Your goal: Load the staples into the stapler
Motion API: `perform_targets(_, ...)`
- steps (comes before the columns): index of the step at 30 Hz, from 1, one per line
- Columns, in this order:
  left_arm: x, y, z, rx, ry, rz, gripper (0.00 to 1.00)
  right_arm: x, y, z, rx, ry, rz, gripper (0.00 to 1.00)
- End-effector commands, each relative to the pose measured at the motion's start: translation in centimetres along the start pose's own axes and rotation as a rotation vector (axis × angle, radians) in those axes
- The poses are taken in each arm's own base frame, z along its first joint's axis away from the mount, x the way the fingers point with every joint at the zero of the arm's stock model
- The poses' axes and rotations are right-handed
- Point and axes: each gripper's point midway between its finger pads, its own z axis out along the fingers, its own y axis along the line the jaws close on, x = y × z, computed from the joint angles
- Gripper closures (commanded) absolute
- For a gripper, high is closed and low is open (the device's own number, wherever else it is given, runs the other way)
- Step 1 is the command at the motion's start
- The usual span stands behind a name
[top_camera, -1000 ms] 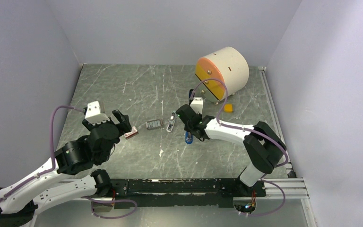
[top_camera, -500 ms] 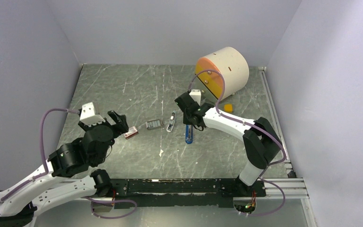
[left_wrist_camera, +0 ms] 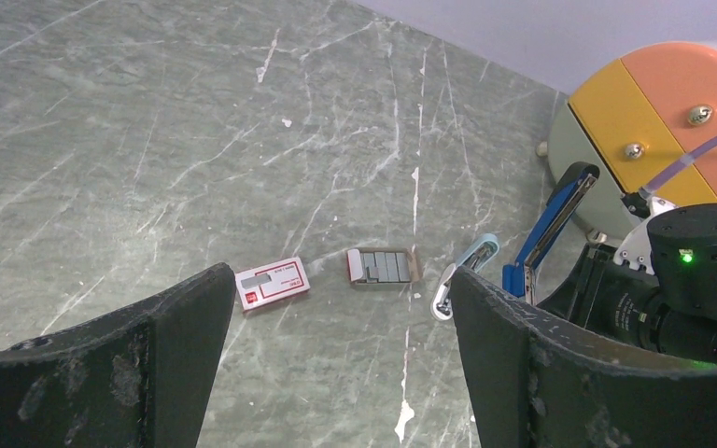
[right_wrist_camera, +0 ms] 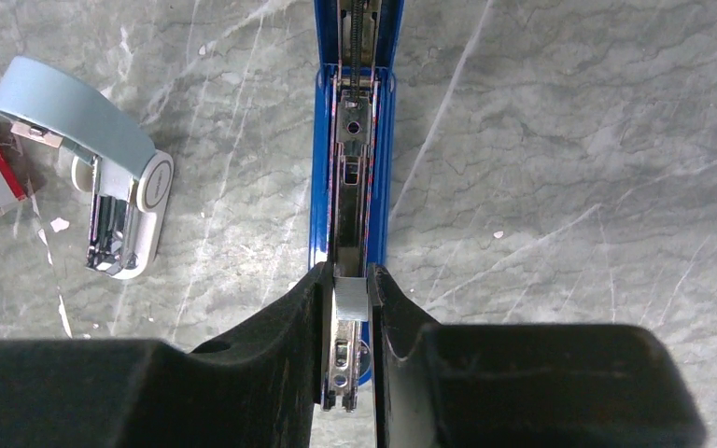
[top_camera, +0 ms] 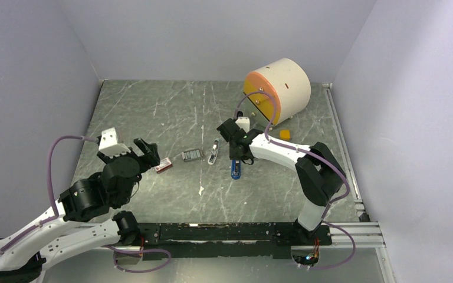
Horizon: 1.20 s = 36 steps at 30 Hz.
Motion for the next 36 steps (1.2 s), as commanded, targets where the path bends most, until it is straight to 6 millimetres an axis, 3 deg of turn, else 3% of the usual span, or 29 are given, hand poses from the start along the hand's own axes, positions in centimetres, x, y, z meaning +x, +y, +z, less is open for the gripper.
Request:
perform_targets(1,0.2,-0.1,0.1,0.000,0.003,0.004,0.10,-1.9,-0.1,-1.1,0.004,-0.051,0.032,0.76)
perform_targets(36,0.5,-0.1,0.3,-0.006,0.009,0.004,0.10,-0.7,0.0,0.3,-0.030,0.021,0.031,0.76)
